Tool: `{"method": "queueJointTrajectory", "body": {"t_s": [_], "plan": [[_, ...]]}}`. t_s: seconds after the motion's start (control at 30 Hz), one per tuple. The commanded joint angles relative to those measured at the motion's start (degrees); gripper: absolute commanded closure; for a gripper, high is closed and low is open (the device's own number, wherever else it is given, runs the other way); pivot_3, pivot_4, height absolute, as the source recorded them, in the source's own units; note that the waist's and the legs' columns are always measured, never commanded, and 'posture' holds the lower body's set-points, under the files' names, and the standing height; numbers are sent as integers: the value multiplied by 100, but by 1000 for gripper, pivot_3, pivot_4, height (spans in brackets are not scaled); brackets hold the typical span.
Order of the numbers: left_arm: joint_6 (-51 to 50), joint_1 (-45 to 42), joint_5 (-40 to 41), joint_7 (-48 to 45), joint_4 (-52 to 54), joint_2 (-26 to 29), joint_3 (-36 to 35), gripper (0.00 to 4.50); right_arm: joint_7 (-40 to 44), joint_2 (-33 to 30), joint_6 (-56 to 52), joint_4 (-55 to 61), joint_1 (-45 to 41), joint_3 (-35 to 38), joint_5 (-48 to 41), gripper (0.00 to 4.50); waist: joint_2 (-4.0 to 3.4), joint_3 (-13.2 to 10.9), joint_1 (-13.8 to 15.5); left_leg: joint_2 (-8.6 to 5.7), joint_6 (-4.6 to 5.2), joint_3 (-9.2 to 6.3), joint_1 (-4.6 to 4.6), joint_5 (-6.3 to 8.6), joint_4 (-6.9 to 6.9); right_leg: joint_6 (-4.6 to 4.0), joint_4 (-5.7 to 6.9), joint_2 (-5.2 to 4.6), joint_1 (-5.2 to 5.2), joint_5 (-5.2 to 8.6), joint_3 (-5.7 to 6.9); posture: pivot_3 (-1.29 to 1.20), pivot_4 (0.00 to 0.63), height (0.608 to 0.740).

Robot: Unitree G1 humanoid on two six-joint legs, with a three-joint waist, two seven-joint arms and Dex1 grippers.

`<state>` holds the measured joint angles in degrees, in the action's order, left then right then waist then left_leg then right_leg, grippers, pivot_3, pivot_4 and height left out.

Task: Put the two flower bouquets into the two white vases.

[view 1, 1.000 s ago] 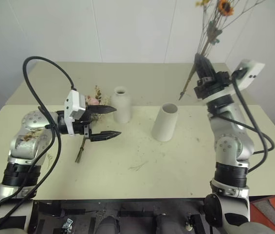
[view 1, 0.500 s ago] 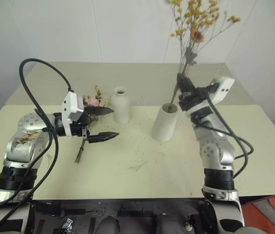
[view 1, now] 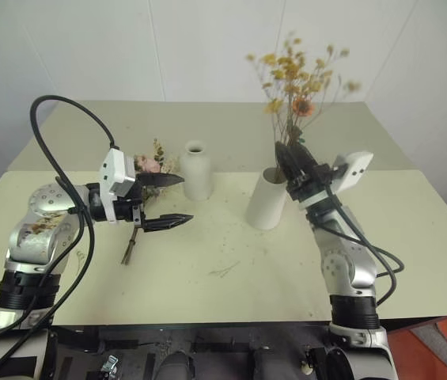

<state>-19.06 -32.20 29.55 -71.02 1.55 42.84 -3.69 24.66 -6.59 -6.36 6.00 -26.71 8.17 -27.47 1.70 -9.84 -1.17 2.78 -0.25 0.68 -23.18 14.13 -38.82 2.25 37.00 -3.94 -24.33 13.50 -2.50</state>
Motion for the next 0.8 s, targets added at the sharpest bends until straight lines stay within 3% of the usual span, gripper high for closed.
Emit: {"method": "queueJointTrajectory", "body": {"t_s": [0.03, 0.13, 0.3, 0.4, 0.53, 0.67, 0.8], "plan": [[93, -144, 67, -38, 39, 51, -156, 0, 223, -145, 25, 563, 209, -36, -187, 1057, 0, 0, 2, 0, 0, 0, 0, 0, 0, 0, 0, 0, 0, 0, 0, 0, 150, 740], [100, -137, 67, -57, 15, 61, -167, 0, 423, -364, -109, 793, 493, -97, -246, 11, 0, 0, 11, 0, 0, 0, 2, 0, 0, 0, 0, 0, 2, 0, 0, 0, 150, 740], [-48, 141, 91, 133, 94, 170, -385, 0, 571, -1041, -593, 1301, 1154, -165, -92, 11, 0, 0, 18, 0, 0, 0, 1, 0, 0, 0, -1, 0, 2, 0, 0, 0, 150, 740], [-241, 617, -20, 752, 278, 225, -762, 0, 1020, -1766, -940, 1734, 1676, 102, -425, 11, 0, 0, 5, 0, 0, 1, 2, 0, 3, -1, -6, -1, 2, 2, -1, 0, 150, 740], [-727, 1219, -673, 2275, 807, 218, -1068, 0, 1571, -2952, -1627, 2262, 1991, 408, -772, 11, 2, -1, 13, 0, 1, 1, 7, 1, -2, 0, -3, -3, 8, 1, -2, 0, 150, 740], [-1957, 1145, -1844, 4086, 984, 161, -764, 0, 2017, -4025, -2257, 2695, 1927, 417, -933, 11, 4, 0, 39, 2, 0, -2, 30, 1, 1, 1, -2, 3, 29, 3, -1, 0, 150, 740], [-3583, 376, -1908, 4451, 646, 57, -344, 0, 2176, -4442, -2664, 3057, 1526, 249, -1220, 11, 11, 2, 55, -1, 0, -6, 28, 1, -3, 2, 0, 4, 28, 3, 1, 0, 150, 740]]}}
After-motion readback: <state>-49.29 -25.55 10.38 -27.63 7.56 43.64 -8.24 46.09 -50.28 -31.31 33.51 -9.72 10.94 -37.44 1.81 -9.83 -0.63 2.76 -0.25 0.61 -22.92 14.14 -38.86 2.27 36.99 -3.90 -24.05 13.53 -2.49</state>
